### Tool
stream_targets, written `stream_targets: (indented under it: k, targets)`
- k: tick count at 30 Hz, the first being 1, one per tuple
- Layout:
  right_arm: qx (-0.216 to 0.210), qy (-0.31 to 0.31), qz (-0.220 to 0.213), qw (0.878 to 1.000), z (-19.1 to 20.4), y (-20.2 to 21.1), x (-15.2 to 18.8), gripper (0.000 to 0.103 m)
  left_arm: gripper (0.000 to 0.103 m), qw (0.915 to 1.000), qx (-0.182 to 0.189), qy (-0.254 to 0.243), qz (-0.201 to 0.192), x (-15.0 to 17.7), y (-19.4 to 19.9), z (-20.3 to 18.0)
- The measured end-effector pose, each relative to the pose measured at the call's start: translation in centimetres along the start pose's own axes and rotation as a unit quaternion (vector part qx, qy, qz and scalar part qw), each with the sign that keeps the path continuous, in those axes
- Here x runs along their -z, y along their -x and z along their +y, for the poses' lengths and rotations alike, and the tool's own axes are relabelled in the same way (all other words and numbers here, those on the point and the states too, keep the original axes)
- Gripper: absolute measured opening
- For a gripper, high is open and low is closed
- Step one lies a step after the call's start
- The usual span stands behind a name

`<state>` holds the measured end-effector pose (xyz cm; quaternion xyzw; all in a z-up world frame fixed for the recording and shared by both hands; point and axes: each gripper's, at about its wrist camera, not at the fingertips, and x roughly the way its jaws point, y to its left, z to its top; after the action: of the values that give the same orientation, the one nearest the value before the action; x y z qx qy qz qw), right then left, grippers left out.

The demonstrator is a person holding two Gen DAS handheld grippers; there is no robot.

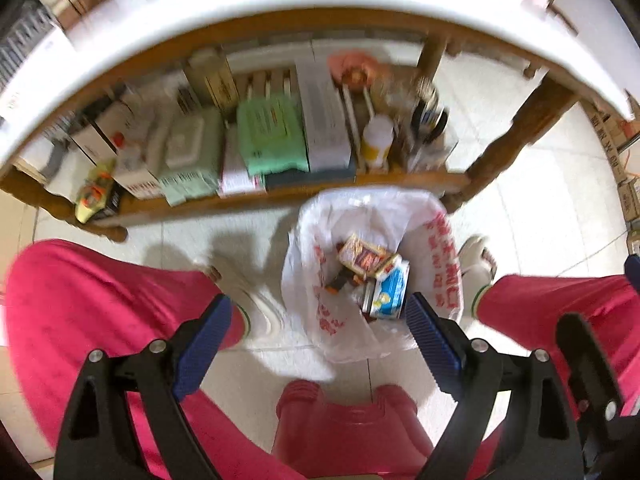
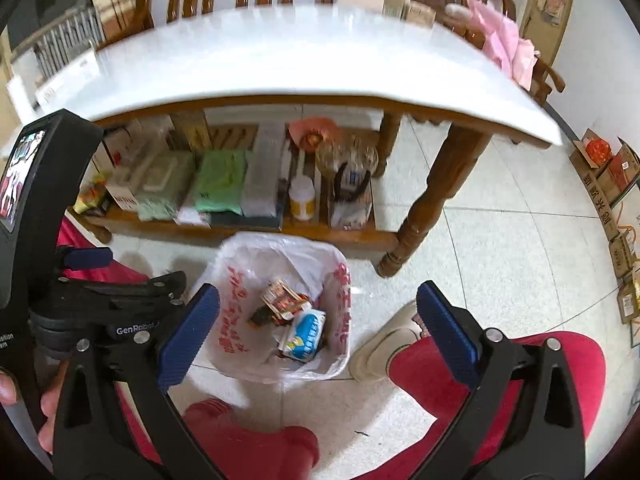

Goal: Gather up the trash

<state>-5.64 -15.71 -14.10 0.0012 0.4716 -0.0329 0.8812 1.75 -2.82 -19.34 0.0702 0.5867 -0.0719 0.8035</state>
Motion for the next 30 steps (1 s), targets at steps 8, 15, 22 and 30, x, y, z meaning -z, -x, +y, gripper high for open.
stream_targets:
  k: [8, 15, 22, 30]
  targets:
    - [0.018, -0.031, -0.108, 0.993, -1.0, 8.8, -0.2, 0.096, 0.092, 0.9930, -0.010, -0.013, -0.117, 1.4, 8.6, -1.0]
    - [0.050, -0.037, -0.203, 0.977, -0.9, 15.1, 0.0, 0.096, 0.095, 0.9754, -0.008, 0.011, -0.220, 2.1, 16.2, -0.6]
    - [0.059, -0.035, -0.274, 0.959, -0.2, 20.7, -0.2, 0.096, 0.095, 0.9523, -0.022, 0.019, -0.304, 3.3, 22.3, -0.2]
    - [0.053, -0.040, -0.303, 0.951, -0.5, 23.9, 0.3, 0.096, 0.095, 0.9415, -0.006, 0.026, -0.336, 4.3, 25.0, 0.5]
